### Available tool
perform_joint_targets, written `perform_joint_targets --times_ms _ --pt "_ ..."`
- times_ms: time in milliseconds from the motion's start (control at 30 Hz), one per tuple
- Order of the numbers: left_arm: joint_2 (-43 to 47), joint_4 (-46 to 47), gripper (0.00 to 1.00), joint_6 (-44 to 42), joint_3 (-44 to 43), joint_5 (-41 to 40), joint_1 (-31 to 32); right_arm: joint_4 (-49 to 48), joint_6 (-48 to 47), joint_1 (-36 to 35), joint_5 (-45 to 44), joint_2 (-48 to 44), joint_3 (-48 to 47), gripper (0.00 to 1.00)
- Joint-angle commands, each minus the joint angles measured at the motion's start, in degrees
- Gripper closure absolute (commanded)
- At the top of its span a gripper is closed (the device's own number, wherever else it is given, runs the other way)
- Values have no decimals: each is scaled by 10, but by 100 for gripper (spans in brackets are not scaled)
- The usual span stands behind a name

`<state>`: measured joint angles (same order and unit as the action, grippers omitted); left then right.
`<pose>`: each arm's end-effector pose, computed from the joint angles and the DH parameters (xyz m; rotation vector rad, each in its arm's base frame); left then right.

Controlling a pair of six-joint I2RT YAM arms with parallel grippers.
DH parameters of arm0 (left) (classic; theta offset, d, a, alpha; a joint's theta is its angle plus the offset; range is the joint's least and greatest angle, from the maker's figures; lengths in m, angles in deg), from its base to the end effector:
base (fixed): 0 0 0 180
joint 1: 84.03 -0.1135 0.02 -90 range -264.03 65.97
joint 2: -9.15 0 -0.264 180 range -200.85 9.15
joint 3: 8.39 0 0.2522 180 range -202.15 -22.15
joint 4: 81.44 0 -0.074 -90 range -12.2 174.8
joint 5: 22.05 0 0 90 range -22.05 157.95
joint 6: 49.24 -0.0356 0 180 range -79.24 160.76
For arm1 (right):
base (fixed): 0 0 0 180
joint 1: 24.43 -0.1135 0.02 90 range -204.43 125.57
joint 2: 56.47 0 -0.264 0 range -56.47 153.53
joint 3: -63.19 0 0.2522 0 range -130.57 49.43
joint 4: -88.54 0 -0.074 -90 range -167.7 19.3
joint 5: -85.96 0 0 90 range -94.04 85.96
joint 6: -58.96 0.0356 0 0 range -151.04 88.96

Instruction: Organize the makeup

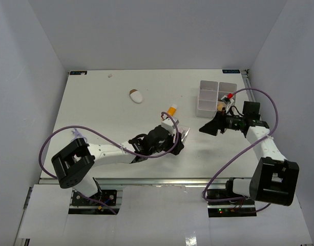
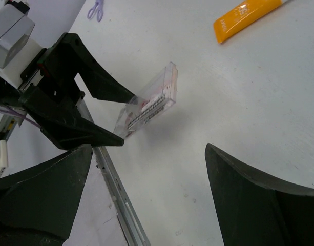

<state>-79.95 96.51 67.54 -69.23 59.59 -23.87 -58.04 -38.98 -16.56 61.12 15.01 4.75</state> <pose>0.1698 -0.2857 0.2029 0.5397 2.1189 -0.7465 0.2453 -0.0013 0.2424 -0.5116 1.9995 1.1560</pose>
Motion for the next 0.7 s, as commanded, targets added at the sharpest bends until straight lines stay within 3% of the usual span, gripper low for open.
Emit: perform_joint_targets --times_ms 0,200,600,667 --pt "38 54 75 -29 5 31 4 38 7 -36 7 49 -71 2" --pt "32 60 76 -35 -7 39 8 38 31 -77 -9 106 -105 1" --pt "12 61 76 -49 -38 40 14 40 53 -108 -5 153 -106 17" --pt "8 61 75 -52 -44 44 16 40 55 -110 -3 159 -108 24"
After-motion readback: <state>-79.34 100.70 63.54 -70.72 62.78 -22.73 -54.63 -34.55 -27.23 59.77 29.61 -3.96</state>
